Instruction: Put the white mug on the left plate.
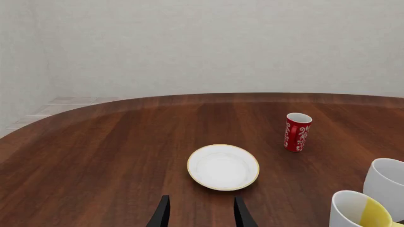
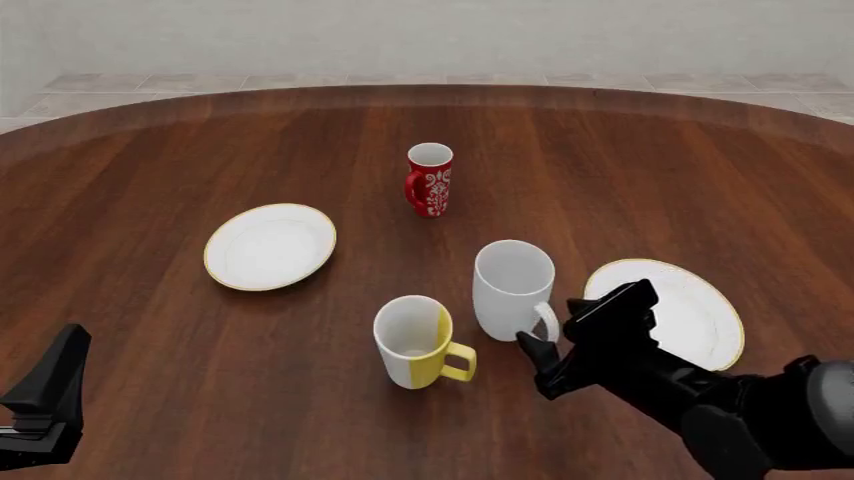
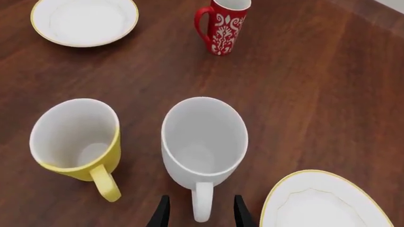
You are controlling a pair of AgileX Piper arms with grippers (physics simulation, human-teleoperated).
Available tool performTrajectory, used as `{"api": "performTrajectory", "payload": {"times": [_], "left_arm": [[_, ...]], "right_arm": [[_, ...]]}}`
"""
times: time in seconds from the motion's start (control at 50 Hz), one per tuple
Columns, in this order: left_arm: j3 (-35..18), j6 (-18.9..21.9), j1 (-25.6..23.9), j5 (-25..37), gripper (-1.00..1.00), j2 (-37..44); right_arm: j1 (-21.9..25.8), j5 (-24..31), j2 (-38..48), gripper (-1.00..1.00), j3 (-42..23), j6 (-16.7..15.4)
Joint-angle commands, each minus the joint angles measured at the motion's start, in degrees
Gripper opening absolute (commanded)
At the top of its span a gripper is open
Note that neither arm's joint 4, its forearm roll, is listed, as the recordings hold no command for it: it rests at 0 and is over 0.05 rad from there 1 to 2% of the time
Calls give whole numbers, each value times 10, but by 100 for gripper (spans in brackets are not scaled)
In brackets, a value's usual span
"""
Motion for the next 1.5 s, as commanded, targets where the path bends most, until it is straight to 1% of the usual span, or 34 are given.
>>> {"api": "performTrajectory", "payload": {"times": [0.02, 0.22, 0.24, 0.28, 0.3, 0.7, 0.88, 0.98, 1.28, 1.38, 1.5], "left_arm": [[0, 0, 0, 0, 100, 0], [0, 0, 0, 0, 100, 0], [0, 0, 0, 0, 100, 0], [0, 0, 0, 0, 100, 0], [0, 0, 0, 0, 100, 0], [0, 0, 0, 0, 100, 0], [0, 0, 0, 0, 100, 0], [0, 0, 0, 0, 100, 0], [0, 0, 0, 0, 100, 0], [0, 0, 0, 0, 100, 0], [0, 0, 0, 0, 100, 0]], "right_arm": [[0, -5, 10, 100, -1, 1], [2, -11, 17, 100, -2, 2], [0, -10, 15, -100, -1, 2], [-4, -16, 14, -100, 3, -4], [-5, -13, 15, -100, 1, 2], [-10, -12, 10, -100, 3, -3], [-13, 3, -12, -100, 3, -5], [-14, 29, -45, -100, 3, -6], [-15, 67, -92, -100, -5, -13], [-16, 88, -116, -100, -10, -15], [-17, 112, -133, -100, -22, -11]]}}
